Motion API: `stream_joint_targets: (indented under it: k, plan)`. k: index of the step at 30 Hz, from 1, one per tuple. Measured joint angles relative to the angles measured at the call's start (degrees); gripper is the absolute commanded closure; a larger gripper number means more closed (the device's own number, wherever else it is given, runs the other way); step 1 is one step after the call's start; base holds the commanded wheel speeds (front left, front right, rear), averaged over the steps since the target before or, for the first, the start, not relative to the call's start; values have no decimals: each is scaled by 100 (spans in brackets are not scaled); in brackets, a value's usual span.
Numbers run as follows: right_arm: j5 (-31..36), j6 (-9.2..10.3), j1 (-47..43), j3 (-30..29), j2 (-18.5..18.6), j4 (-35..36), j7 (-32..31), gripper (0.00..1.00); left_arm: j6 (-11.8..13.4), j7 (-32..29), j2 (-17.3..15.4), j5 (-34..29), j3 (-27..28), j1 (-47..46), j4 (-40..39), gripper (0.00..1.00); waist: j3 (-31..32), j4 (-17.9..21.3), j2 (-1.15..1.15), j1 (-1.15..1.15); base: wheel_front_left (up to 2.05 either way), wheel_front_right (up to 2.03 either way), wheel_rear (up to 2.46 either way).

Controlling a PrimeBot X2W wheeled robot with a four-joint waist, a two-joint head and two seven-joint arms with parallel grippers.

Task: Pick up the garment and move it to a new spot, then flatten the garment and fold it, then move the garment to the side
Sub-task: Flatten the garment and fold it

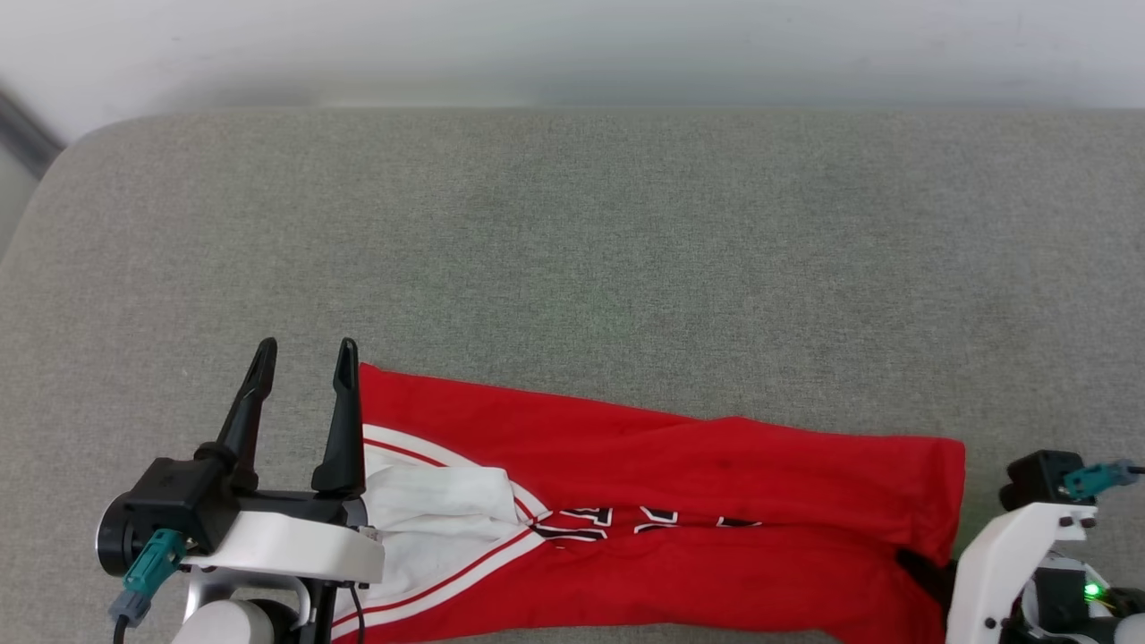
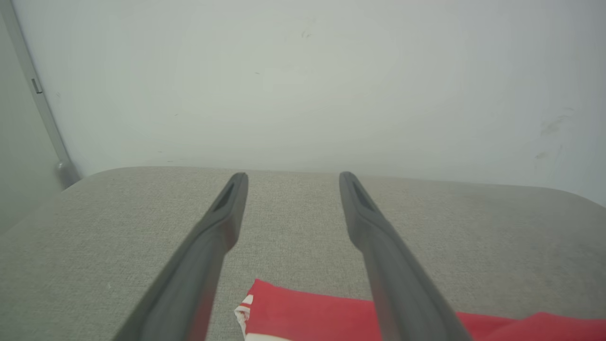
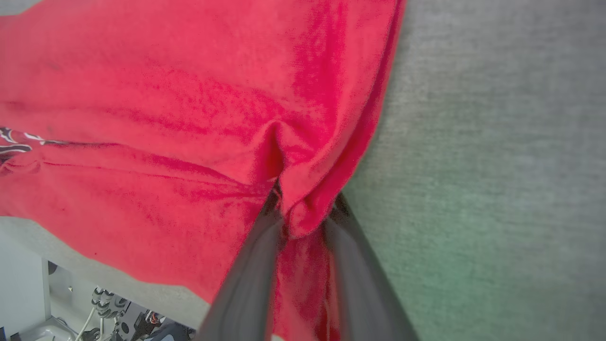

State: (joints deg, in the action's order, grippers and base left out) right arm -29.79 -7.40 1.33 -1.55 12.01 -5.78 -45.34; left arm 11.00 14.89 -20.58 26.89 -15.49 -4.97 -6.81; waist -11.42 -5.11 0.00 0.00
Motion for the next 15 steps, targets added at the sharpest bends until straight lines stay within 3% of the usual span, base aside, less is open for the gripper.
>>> stream_joint_targets:
  k: [8,15]
  plan:
    - [-142,-2,165,197,74,-198,179,100,-10,-9,-23,0,-31,12,77,0,160,35,0,0,0,0,0]
    - [-88,-11,193,19,320,130,345,100,93,-44,-97,0,2,163,57,0,293,127,0,0,0,0,0]
